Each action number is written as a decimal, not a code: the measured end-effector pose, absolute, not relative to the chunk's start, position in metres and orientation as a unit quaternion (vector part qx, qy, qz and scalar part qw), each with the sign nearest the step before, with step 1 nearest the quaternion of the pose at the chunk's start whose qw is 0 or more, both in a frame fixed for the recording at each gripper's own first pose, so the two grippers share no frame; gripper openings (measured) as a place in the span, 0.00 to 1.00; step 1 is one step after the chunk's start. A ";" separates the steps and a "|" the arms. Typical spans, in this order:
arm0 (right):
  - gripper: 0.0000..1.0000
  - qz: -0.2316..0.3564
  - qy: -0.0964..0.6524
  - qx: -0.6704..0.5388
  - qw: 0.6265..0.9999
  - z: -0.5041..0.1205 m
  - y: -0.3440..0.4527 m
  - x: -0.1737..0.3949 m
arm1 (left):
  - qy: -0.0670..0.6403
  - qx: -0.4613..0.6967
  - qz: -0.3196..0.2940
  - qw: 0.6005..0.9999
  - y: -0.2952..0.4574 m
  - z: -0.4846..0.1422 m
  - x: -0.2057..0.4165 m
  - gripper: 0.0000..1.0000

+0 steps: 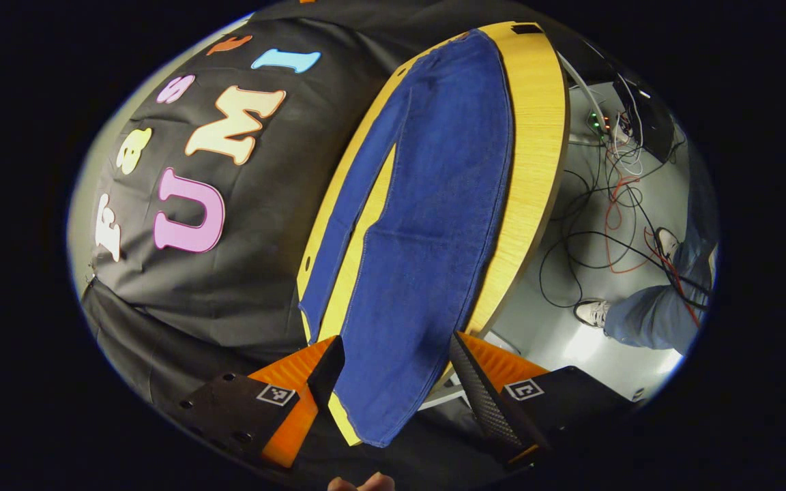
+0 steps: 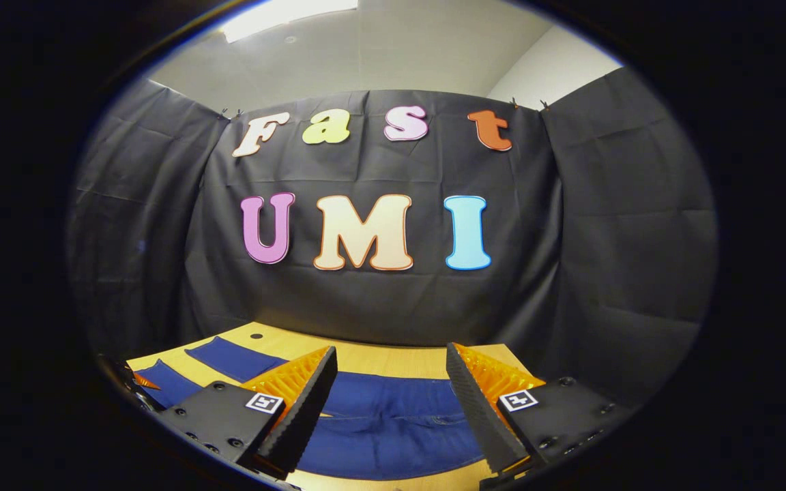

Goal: Grasp the waist and the cuffs of the jeans and fold them to make the two legs overlap; first hold the waist and fold one-third of the jeans toward the cuffs, then hold the cuffs and fold the remaining one-third in the same direction to finish folding.

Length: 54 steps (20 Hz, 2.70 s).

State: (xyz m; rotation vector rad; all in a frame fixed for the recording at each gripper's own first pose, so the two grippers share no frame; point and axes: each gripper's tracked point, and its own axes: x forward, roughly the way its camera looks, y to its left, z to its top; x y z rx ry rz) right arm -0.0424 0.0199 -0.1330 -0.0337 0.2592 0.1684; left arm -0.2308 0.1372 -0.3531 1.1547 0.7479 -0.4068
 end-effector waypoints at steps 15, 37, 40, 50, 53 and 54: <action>0.99 0.055 0.152 -0.006 0.987 -0.156 0.009 -0.026 | 0.391 0.558 -0.158 0.714 0.199 -0.370 -0.216 0.92; 0.99 0.052 0.235 -0.297 0.924 -0.270 -0.039 0.010 | 0.513 0.426 -0.186 0.722 0.234 -0.409 -0.170 0.00; 0.99 0.111 0.253 -0.374 0.885 -0.311 -0.066 -0.014 | 0.531 0.428 -0.168 0.712 0.236 -0.410 -0.171 0.00; 0.99 0.278 0.272 -0.561 0.731 -0.409 -0.109 -0.082 | 0.551 0.450 -0.144 0.688 0.239 -0.409 -0.169 0.00; 1.00 0.311 0.263 -0.607 0.682 -0.427 -0.115 -0.085 | 0.555 0.449 -0.137 0.687 0.241 -0.409 -0.169 0.00; 0.96 0.319 0.254 -0.626 0.665 -0.437 -0.115 -0.078 | 0.557 0.446 -0.133 0.688 0.241 -0.409 -0.169 0.00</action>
